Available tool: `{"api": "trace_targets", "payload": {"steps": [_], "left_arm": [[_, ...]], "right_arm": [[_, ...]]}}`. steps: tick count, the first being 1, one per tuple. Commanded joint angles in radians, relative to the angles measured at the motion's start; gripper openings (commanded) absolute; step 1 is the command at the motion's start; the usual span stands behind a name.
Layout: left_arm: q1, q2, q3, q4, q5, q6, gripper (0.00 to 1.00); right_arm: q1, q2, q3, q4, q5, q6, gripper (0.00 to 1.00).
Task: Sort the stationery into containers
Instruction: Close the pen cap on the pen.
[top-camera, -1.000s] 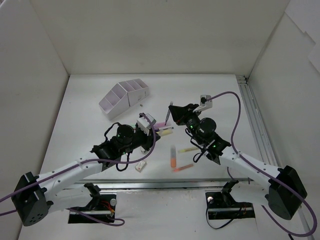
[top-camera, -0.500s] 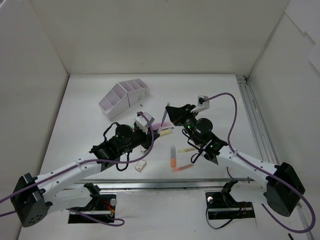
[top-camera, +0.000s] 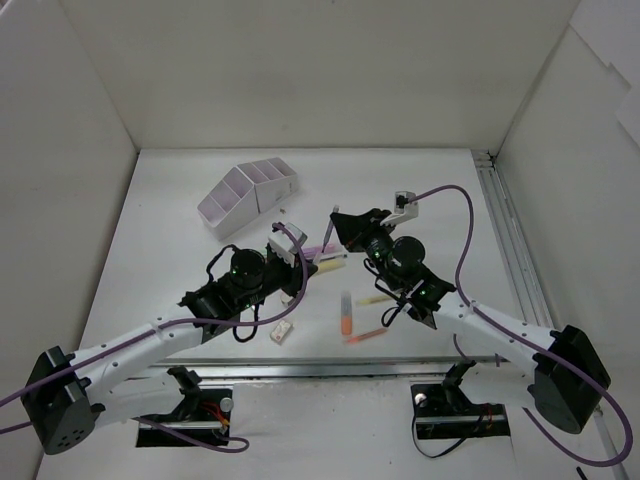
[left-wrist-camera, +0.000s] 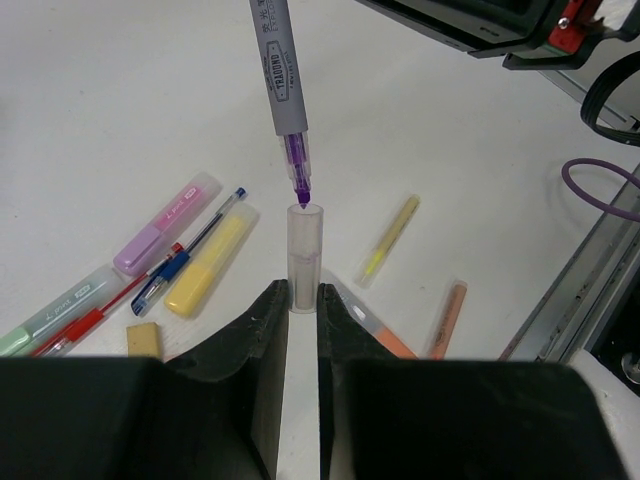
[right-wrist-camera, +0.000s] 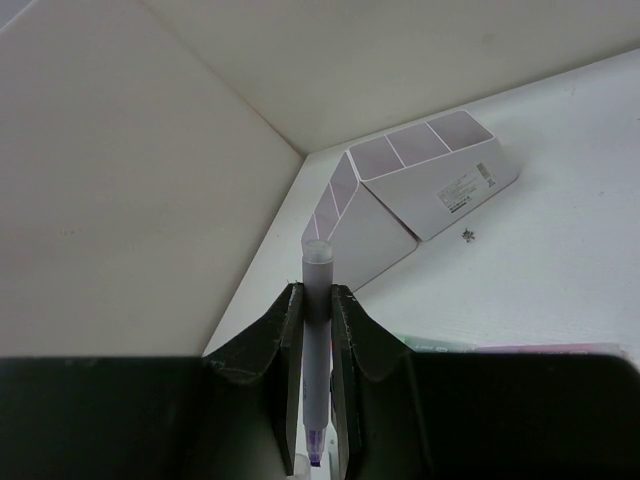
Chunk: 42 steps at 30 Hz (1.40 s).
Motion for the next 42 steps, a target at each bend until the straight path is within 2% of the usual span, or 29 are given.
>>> {"api": "trace_targets", "payload": {"steps": [1,10,42], "left_arm": [[0.006,-0.016,0.02,0.063,-0.003,-0.006,0.0],[0.006,-0.032,0.006,0.053,0.018,-0.006,0.0],[0.006,-0.043,-0.008,0.084,0.003,0.005,0.0]], "right_arm": [[0.012,-0.025,0.071,0.07,0.009,-0.018,0.0],[0.013,-0.027,0.106,0.05,0.025,-0.069,0.0],[0.026,0.01,0.119,-0.008,-0.04,-0.046,0.0]]}}
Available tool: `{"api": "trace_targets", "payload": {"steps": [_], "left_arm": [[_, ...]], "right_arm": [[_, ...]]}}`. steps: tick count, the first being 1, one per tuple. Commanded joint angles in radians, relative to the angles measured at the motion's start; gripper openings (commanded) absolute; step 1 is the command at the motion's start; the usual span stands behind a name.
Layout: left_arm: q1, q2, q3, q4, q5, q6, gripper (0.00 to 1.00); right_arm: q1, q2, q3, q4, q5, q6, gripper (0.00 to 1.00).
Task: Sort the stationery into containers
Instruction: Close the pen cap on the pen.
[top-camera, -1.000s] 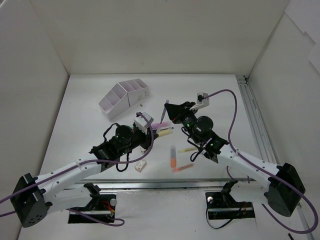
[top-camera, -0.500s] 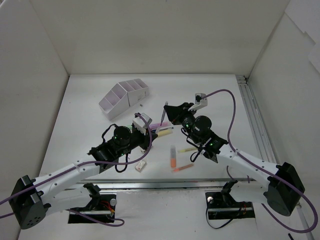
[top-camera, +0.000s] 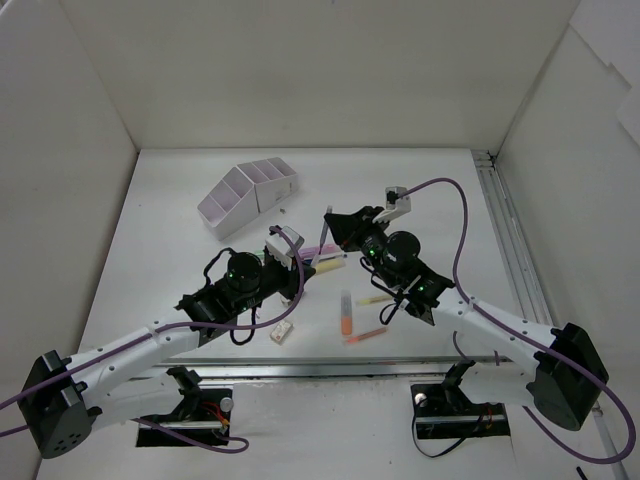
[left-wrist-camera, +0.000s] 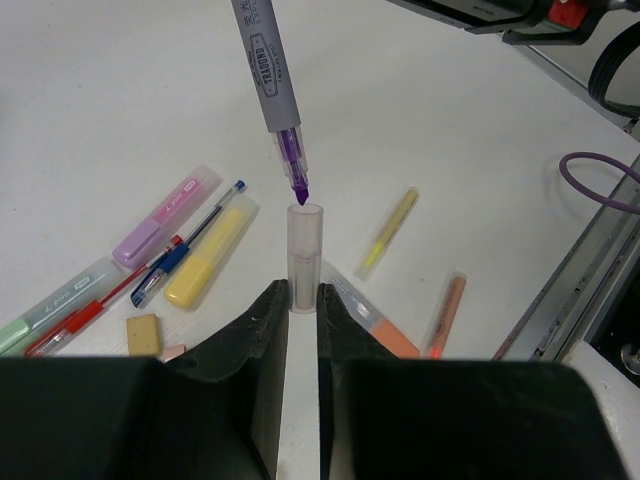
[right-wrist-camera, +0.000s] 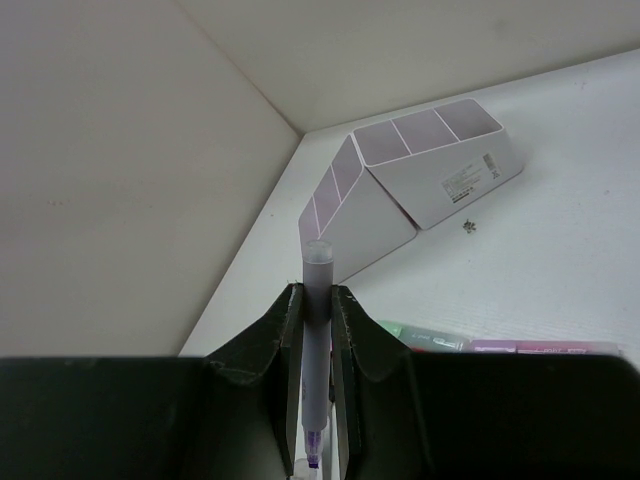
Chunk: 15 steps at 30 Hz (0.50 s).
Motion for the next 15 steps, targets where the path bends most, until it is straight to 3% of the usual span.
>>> {"api": "trace_targets", "payload": {"steps": [1,15], "left_arm": [[0.005,-0.01,0.02,0.085,-0.001,0.004,0.0],[0.005,-0.004,0.01,0.118,-0.043,-0.01,0.0]], "right_arm": [[0.004,-0.003,0.054,0.074,-0.025,0.008,0.0],[0.01,-0.004,0.048,0.071,-0.032,0.022,0.0]]}}
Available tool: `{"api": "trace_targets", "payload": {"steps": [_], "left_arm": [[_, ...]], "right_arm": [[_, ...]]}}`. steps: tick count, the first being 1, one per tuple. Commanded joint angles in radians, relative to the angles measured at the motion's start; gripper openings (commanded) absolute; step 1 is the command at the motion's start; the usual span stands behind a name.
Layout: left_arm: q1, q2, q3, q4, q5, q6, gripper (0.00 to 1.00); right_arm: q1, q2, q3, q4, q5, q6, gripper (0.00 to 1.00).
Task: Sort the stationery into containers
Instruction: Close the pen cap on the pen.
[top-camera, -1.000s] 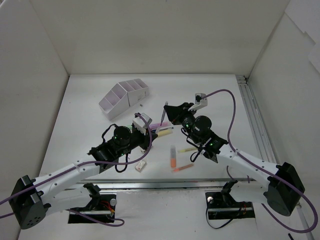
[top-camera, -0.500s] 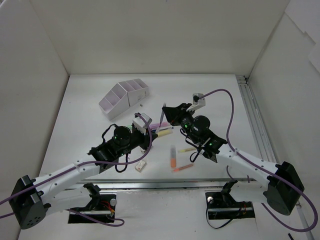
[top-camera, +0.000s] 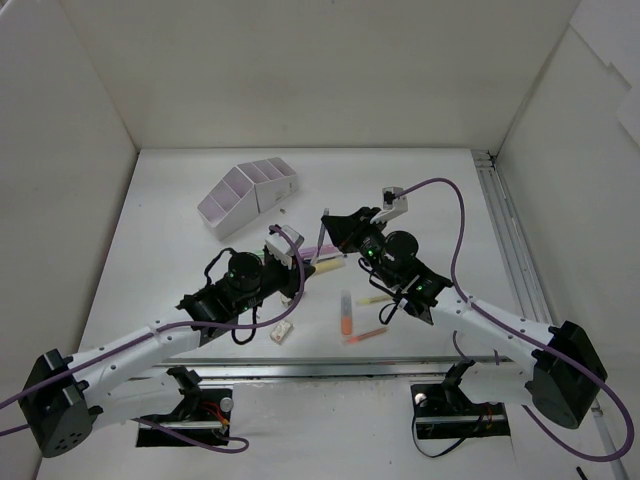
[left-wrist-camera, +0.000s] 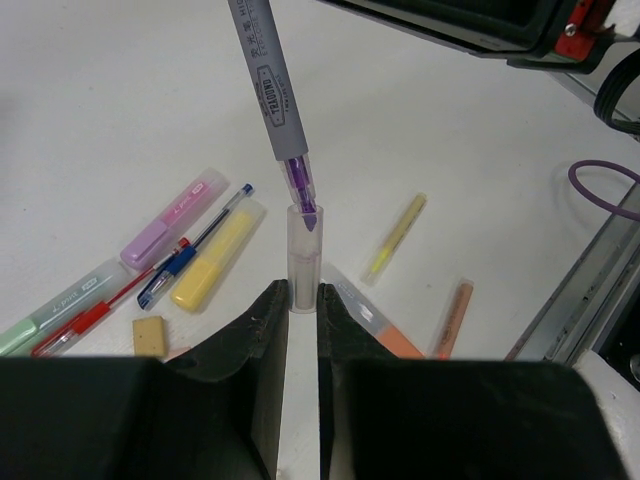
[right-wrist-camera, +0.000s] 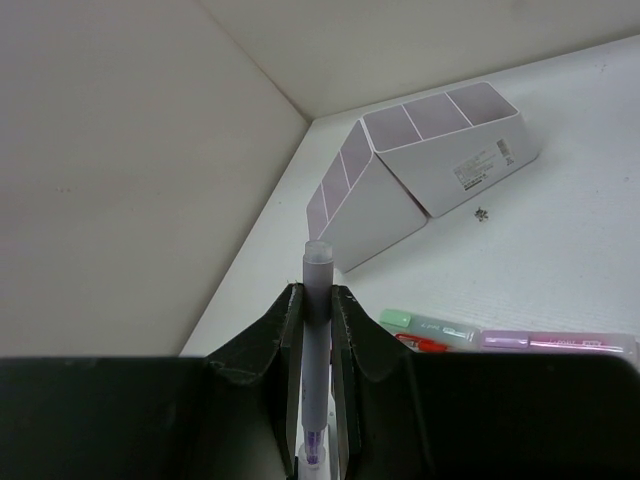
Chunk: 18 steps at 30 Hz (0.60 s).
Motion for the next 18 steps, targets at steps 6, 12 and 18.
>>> {"api": "trace_targets", "payload": {"steps": [6,12,18], "left_arm": [[0.005,-0.009,-0.002,0.183,-0.006,-0.008,0.0],[0.005,0.01,0.005,0.217,-0.035,0.0,0.0],[0.005,0.021,0.016,0.269,-0.083,0.008,0.0]], "right_arm": [[0.014,-0.003,0.046,0.042,-0.001,0.023,0.0],[0.02,0.017,0.06,0.021,-0.016,0.023,0.0],[0.029,0.031,0.074,-0.022,-0.019,-0.037,0.0]]}}
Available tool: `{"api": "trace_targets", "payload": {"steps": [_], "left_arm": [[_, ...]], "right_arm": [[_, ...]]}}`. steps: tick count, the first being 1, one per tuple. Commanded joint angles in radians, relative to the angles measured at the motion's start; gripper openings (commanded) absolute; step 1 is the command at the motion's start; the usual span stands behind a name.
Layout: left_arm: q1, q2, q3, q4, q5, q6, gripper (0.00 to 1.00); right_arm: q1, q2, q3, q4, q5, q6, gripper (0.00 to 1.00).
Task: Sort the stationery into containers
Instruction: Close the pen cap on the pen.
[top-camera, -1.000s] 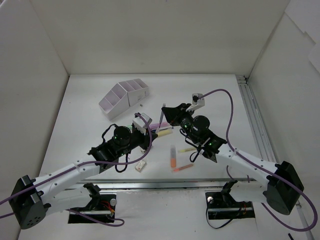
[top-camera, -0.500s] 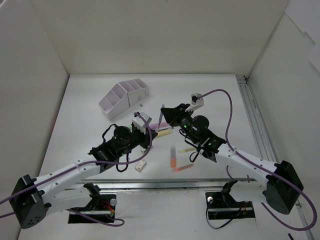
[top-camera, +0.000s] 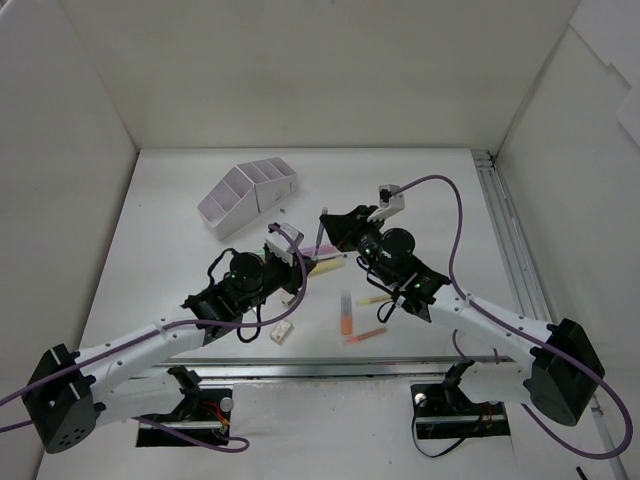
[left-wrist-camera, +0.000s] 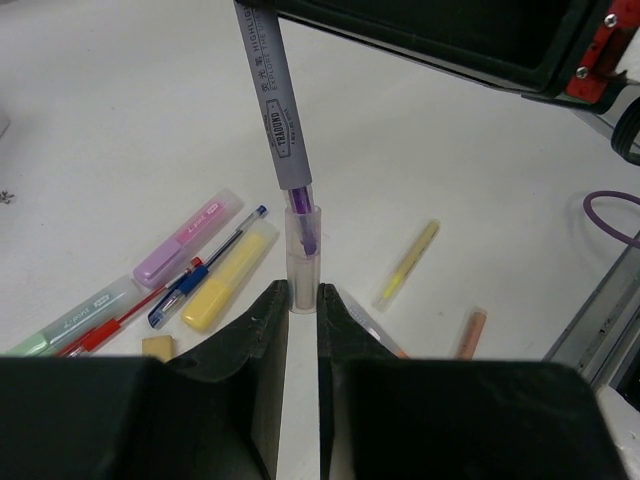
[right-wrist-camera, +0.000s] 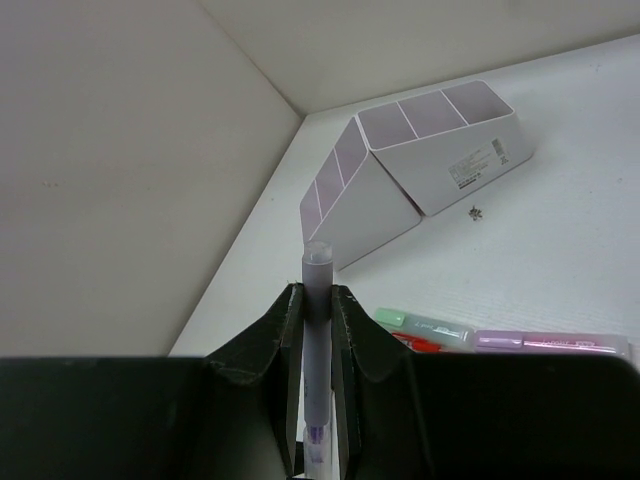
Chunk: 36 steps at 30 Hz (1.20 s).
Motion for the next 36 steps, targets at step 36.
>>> {"api": "trace_targets", "payload": {"steps": [36], "left_arm": [[0.076,0.01,0.054,0.585,0.124,0.239,0.0]], "right_arm": [[0.056,0.058,0.108,-0.302,-0.288,-0.21,0.0]]}}
